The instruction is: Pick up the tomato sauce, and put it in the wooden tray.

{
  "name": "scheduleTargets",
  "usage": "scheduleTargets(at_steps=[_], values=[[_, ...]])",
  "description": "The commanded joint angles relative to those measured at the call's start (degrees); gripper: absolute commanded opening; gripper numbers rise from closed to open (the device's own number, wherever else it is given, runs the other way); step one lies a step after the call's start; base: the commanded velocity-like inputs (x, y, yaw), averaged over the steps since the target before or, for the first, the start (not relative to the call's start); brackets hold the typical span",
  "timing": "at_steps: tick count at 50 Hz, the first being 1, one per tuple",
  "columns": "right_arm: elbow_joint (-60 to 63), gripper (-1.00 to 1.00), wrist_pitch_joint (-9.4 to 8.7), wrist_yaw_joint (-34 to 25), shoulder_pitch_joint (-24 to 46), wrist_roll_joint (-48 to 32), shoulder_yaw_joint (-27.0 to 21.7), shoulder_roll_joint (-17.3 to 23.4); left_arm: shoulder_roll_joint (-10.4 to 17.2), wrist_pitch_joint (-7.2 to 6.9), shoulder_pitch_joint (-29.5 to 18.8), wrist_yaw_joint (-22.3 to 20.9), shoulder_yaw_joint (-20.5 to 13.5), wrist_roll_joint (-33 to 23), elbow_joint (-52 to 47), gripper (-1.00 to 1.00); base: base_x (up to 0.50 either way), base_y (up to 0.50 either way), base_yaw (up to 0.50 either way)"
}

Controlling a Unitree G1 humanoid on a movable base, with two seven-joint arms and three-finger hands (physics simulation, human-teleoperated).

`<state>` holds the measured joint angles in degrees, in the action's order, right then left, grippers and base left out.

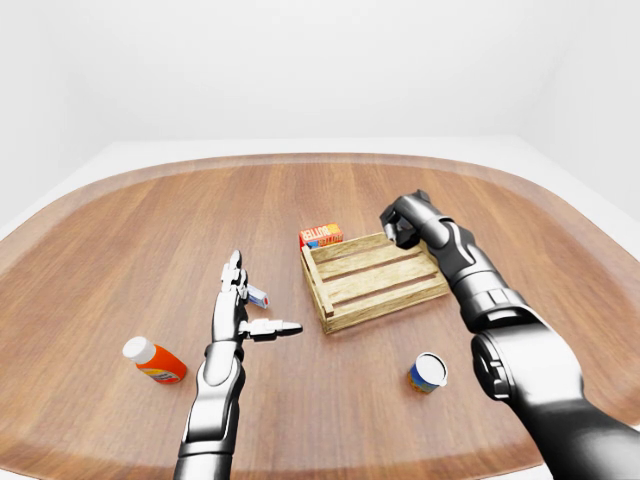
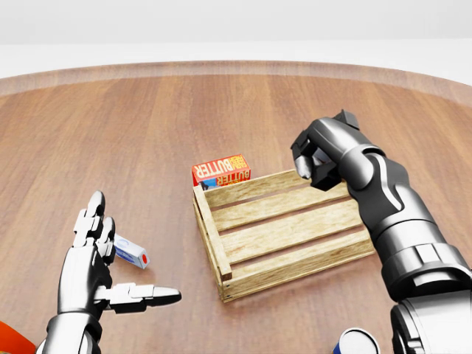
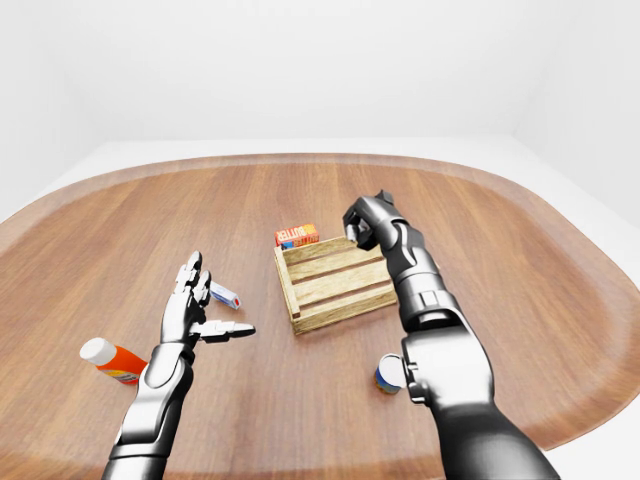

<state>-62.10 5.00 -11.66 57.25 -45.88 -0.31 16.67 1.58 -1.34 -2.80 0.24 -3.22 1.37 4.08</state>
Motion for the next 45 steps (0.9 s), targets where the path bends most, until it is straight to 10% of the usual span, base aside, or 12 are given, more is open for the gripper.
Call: scheduleTargets(at_steps=[1,45], values=[[-14.0,-1.00,0.00,3.3,6.7,-1.9,0.4,-0.2,0.1,0.06,-0.2,0.0,-0.1,0.1,0.3,1.00,0.00,0.00,0.00],[-16.9,-1.00,0.00,-3.0,3.8,-10.3,-1.7,-2.6,0.0,-0.13,0.1,-0.1,0.0,0.1,-0.2,1.00,0.00,0.00,0.00]])
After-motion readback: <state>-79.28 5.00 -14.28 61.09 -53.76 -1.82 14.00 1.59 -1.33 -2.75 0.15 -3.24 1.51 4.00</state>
